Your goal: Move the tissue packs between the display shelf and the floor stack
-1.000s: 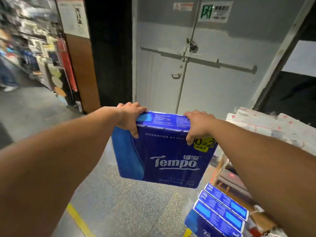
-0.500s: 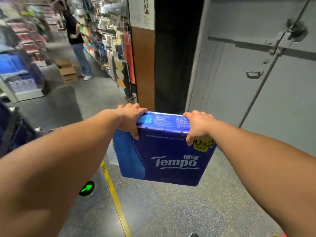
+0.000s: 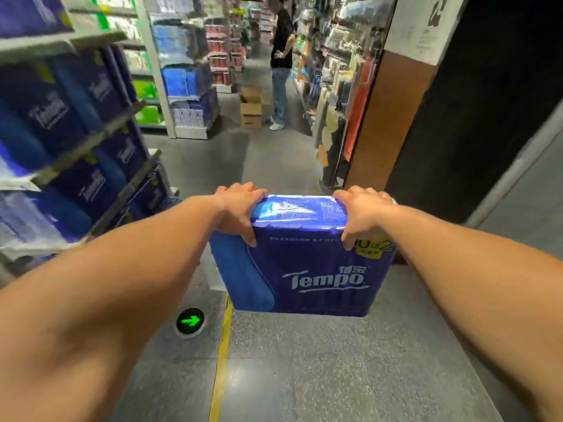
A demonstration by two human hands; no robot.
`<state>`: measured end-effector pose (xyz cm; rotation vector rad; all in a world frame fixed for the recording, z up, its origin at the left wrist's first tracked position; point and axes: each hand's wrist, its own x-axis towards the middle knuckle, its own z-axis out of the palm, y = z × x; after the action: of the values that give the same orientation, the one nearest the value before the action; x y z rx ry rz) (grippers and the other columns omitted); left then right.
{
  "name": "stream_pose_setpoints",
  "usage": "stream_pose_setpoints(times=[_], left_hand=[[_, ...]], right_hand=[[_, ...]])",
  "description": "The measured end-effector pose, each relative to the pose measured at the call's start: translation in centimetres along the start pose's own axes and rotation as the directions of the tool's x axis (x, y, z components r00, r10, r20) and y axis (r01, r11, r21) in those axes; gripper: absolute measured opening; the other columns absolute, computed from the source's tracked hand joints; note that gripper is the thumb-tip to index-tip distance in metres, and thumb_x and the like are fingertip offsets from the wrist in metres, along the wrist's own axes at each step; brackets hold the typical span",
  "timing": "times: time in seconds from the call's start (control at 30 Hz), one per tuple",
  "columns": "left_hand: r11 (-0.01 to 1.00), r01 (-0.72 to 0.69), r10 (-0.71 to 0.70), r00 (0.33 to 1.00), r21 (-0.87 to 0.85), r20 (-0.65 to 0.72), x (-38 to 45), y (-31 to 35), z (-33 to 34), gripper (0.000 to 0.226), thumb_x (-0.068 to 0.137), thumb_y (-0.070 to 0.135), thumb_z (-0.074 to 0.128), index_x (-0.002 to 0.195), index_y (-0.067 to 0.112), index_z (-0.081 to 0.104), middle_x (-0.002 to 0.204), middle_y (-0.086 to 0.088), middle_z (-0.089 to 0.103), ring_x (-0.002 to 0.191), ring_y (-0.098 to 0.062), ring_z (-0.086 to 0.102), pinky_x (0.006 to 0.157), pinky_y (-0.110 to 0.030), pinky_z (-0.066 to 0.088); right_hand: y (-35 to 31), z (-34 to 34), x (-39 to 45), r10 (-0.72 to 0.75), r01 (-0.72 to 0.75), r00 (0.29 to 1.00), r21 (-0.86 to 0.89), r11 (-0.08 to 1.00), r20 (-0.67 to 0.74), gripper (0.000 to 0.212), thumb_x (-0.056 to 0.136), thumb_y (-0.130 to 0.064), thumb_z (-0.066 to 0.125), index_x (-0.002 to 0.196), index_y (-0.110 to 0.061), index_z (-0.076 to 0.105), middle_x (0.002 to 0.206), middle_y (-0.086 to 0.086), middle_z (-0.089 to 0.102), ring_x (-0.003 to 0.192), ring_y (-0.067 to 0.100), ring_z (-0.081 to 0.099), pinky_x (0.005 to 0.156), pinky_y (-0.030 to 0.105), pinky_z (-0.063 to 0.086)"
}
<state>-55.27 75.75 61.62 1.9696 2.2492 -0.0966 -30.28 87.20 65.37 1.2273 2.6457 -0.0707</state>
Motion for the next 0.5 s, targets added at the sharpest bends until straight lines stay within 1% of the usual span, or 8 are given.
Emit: stream_pose_setpoints(times=[0.07, 0.17, 0.37, 0.5], left_hand=[[0.998, 0.058, -0.058, 0.998, -0.036, 0.007, 2.4, -2.6, 0.2, 0.108, 0.06, 0.056, 0.087, 0.148, 0.032, 0.029, 0.135, 0.001, 0.043, 0.123, -0.024, 0.042, 0.103, -0.047, 0.034], [0.988, 0.126, -0.124, 0.992, -0.093, 0.028, 6.3, -7.1, 0.5, 0.105, 0.062, 0.053, 0.088, 0.147, 0.033, 0.029, 0.135, 0.002, 0.042, 0.124, -0.023, 0.041, 0.106, -0.048, 0.032], [0.969, 0.221, -0.217, 0.975, -0.113, 0.044, 15.4, -16.8, -0.7, 0.105, 0.063, 0.052, 0.088, 0.147, 0.034, 0.028, 0.135, 0.003, 0.041, 0.125, -0.022, 0.039, 0.11, -0.05, 0.031], [0.957, 0.276, -0.273, 0.961, -0.091, 0.043, 20.4, -22.3, -2.8, 0.107, 0.063, 0.054, 0.087, 0.148, 0.033, 0.026, 0.137, 0.002, 0.041, 0.128, -0.023, 0.039, 0.111, -0.051, 0.03]], right_hand=[[-0.4, -0.6, 4.9, -0.068, 0.068, 0.998, -0.031, 0.997, 0.004, 0.102, 0.056, -0.046, 0.09, 0.143, -0.031, 0.038, 0.127, 0.003, 0.05, 0.12, 0.029, 0.048, 0.098, 0.047, 0.042], [-1.4, -0.9, 12.2, -0.154, 0.154, 0.988, -0.024, 0.988, 0.005, 0.098, 0.056, -0.047, 0.09, 0.139, -0.031, 0.04, 0.12, 0.001, 0.051, 0.114, 0.027, 0.05, 0.096, 0.047, 0.044], [-4.2, -2.5, 27.4, -0.233, 0.232, 0.972, 0.019, 0.972, 0.02, 0.096, 0.057, -0.047, 0.089, 0.137, -0.033, 0.039, 0.119, -0.001, 0.052, 0.111, 0.023, 0.053, 0.095, 0.046, 0.048], [-5.9, -5.2, 36.3, -0.288, 0.288, 0.958, -0.02, 0.957, 0.011, 0.101, 0.057, -0.047, 0.089, 0.142, -0.032, 0.037, 0.125, 0.0, 0.05, 0.116, 0.024, 0.051, 0.095, 0.045, 0.049]])
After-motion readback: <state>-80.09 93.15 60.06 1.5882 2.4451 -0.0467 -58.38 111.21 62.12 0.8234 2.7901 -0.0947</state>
